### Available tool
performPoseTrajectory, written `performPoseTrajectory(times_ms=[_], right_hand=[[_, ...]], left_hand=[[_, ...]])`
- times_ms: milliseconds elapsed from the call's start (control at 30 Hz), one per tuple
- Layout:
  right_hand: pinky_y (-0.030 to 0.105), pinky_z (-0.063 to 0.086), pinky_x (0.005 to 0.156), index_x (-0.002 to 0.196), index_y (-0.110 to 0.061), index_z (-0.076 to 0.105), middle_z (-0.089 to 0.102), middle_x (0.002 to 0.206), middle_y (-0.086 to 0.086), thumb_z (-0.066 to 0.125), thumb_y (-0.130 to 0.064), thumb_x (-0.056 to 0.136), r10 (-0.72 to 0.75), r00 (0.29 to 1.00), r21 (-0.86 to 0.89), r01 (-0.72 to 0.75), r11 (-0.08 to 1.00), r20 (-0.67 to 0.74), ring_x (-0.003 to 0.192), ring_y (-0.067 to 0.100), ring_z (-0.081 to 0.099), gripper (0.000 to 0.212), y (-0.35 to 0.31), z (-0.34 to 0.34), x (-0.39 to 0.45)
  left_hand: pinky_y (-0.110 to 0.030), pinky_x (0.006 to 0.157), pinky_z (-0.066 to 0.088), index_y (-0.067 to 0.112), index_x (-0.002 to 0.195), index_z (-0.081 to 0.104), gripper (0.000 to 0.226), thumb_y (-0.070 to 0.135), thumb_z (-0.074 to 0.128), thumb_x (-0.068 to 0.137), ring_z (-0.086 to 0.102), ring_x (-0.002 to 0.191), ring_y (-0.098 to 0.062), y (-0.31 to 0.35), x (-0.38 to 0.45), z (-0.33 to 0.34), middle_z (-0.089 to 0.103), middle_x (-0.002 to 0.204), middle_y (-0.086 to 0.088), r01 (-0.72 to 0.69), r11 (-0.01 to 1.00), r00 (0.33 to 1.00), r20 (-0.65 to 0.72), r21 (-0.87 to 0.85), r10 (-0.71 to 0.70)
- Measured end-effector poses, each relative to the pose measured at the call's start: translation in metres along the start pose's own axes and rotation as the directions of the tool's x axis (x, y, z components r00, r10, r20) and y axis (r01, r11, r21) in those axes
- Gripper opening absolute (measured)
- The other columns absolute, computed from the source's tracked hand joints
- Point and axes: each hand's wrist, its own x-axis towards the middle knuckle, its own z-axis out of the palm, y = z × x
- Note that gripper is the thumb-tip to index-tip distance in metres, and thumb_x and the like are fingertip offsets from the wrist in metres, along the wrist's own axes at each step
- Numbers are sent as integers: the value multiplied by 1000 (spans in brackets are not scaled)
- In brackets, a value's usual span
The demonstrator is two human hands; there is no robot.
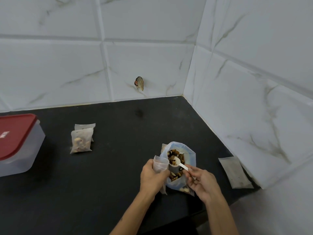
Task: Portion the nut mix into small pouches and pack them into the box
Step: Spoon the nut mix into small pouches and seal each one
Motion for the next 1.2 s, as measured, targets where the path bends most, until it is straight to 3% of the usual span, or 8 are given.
performPoseTrajectory(times_ms=[233,400,533,600,667,867,1033,1200], right_hand=[[27,48,66,93,-3,66,66,84,17,47,4,91,-202,979,-52,200,978,-25,72,18,59,20,-15,1,-20],[25,50,66,88,-13,69,68,78,11,50,2,91,-395,917,-193,399,896,61,71,16,62,24,-33,14,-54],[15,50,63,91,-26,72,70,80,1,57,-2,89,-619,761,-618,586,524,196,73,9,65,27,-27,28,-71],[12,48,71,107,-25,70,70,98,-2,58,-9,91,-660,690,-788,568,239,297,87,7,64,26,-23,34,-70],[11,46,82,118,-21,66,66,113,1,56,-10,92,-635,692,-850,517,103,344,102,12,61,30,-22,39,-72],[6,40,61,97,-11,75,72,84,7,54,9,83,-737,509,-755,655,-4,446,80,23,65,32,-21,37,-89],[23,46,94,123,-15,62,64,119,6,54,-13,93,-596,734,-872,477,109,327,109,17,58,31,-21,44,-78],[28,52,91,112,-18,70,69,109,2,59,-12,90,-718,619,-834,543,96,320,97,11,63,26,-18,44,-81]], left_hand=[[-28,69,54,25,91,52,27,25,73,74,58,84,-7,18,-7,1,56,95,7,-234,935,953,-130,265,275],[-33,68,57,24,90,51,23,31,70,80,62,79,-8,32,-5,4,61,87,5,-268,927,948,-101,261,302],[-29,65,54,21,93,51,30,27,74,76,62,78,-8,36,-4,5,62,87,5,-282,928,950,-65,242,306],[-33,67,56,20,93,51,32,24,76,74,63,79,-9,36,-2,5,63,87,5,-284,933,952,-54,219,303],[-35,69,57,19,93,51,31,21,76,74,64,80,-11,36,-1,5,65,87,4,-290,937,952,-46,194,304],[-18,58,52,20,90,52,33,16,79,73,62,73,-3,34,0,4,64,85,4,-354,929,933,-29,105,359],[-20,58,52,19,91,53,33,16,81,73,61,71,4,31,0,4,64,83,5,-378,924,925,-22,56,379],[-18,58,52,20,90,55,31,15,80,74,62,71,3,29,0,4,65,82,5,-393,919,919,-22,35,394]])
